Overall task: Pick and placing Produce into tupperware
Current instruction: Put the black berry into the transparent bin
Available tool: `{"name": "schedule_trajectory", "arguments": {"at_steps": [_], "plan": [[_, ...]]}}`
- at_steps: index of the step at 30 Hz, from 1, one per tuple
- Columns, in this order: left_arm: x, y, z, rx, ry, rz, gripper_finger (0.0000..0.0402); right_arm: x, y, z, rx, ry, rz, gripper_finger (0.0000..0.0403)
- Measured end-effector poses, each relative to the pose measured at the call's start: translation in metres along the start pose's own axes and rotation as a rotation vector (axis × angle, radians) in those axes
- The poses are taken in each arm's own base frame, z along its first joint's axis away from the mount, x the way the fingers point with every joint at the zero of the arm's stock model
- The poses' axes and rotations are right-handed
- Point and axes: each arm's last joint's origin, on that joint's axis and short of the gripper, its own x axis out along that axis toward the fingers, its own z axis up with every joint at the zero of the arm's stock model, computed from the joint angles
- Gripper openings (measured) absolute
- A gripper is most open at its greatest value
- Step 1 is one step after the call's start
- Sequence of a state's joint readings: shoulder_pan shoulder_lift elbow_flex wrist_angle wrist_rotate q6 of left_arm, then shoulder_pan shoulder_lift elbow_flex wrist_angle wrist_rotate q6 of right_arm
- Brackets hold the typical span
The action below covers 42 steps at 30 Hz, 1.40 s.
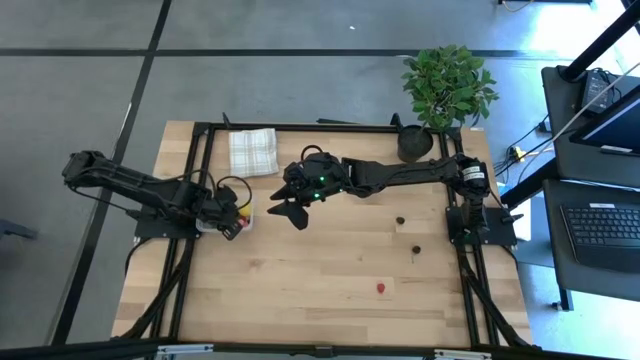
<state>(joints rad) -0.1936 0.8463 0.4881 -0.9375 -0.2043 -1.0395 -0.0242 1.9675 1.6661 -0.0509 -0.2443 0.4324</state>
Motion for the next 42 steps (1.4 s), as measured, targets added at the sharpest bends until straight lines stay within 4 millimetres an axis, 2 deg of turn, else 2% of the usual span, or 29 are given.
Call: {"name": "schedule_trajectory", "arguments": {"at_steps": [4,7,11,14,18,26,30,34,42], "plan": [[-0.003,-0.001,0.001,-0.001,-0.012,-0.01,0.0085,-0.001,0.001,0.001,0.004,-0.002,0.002,0.0237],[-0.014,-0.005,0.007,-0.006,-0.051,-0.053,0.0088,-0.01,0.005,0.007,0.001,-0.01,0.004,0.0237],[-0.033,-0.011,0.016,0.041,-0.142,-0.115,0.0083,-0.035,0.012,0.015,-0.009,0.039,-0.036,0.0237],[-0.046,-0.017,0.025,0.083,-0.256,-0.166,0.0075,-0.055,0.017,0.019,-0.033,0.067,-0.131,0.0237],[-0.063,-0.03,0.037,0.132,-0.41,-0.292,0.0063,-0.085,0.031,0.024,-0.055,0.087,-0.221,0.0237],[-0.086,-0.056,0.054,0.294,-0.631,-0.598,0.0043,-0.145,0.06,0.017,-0.072,0.187,-0.392,0.0237],[-0.093,-0.059,0.058,0.324,-0.707,-0.646,0.0036,-0.169,0.069,0.003,-0.059,0.243,-0.502,0.0237],[-0.093,-0.06,0.061,0.308,-0.728,-0.648,0.0031,-0.191,0.069,-0.027,-0.002,0.304,-0.561,0.0237],[-0.085,-0.063,0.067,0.263,-0.784,-0.52,0.0022,-0.234,0.04,-0.103,0.231,0.331,-0.657,0.0237]]}}
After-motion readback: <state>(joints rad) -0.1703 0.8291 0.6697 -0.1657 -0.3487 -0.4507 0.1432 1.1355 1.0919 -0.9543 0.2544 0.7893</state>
